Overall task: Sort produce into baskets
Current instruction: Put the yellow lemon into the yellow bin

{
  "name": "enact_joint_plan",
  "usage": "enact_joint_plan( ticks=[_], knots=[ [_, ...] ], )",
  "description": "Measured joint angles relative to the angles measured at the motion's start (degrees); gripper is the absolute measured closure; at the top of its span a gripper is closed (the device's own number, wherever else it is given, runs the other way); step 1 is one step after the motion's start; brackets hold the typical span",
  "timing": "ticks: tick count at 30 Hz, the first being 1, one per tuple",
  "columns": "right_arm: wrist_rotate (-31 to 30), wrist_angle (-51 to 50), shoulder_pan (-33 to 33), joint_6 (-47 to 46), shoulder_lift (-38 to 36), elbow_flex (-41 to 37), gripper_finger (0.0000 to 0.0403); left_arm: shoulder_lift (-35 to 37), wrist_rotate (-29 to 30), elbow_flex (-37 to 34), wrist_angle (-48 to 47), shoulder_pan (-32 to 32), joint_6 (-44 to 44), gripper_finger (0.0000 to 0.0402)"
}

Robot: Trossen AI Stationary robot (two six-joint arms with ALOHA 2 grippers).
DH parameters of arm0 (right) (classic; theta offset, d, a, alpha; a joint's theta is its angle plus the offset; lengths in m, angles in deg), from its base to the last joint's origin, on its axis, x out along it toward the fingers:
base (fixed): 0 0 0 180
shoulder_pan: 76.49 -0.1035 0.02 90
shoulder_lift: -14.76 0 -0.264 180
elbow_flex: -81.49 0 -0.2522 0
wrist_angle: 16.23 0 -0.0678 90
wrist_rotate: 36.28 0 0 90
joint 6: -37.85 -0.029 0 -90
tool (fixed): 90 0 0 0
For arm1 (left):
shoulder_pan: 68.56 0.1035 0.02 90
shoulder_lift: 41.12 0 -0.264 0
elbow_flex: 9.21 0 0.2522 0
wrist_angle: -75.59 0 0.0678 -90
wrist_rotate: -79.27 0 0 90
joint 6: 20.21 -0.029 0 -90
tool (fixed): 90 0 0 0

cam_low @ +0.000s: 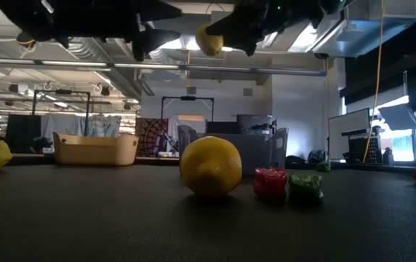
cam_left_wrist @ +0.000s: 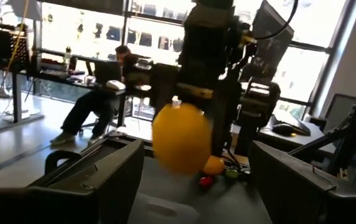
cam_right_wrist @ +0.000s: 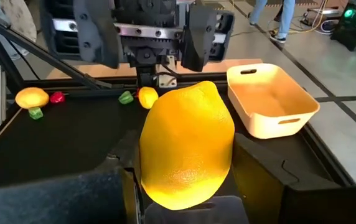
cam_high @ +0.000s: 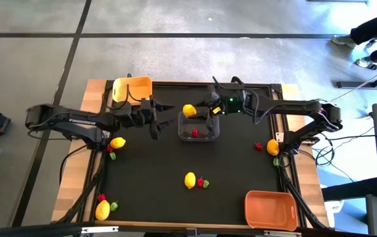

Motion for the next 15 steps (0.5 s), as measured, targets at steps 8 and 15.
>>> enact_joint_plan(
  ticks=[8, 15],
  knots=[
    [0.5, 4.3, -1.9, -0.1, 2.5, 0.0, 0.0246, -5.8, 0.0, 4.6, -0.1, -0.9, -1.6, 0.0116],
    [0.6, 6.3, -3.7, 1.7, 2.5, 0.0, 0.0246, -9.6, -0.6, 7.1, 0.0, -1.6, -1.3, 0.0116]
  ],
)
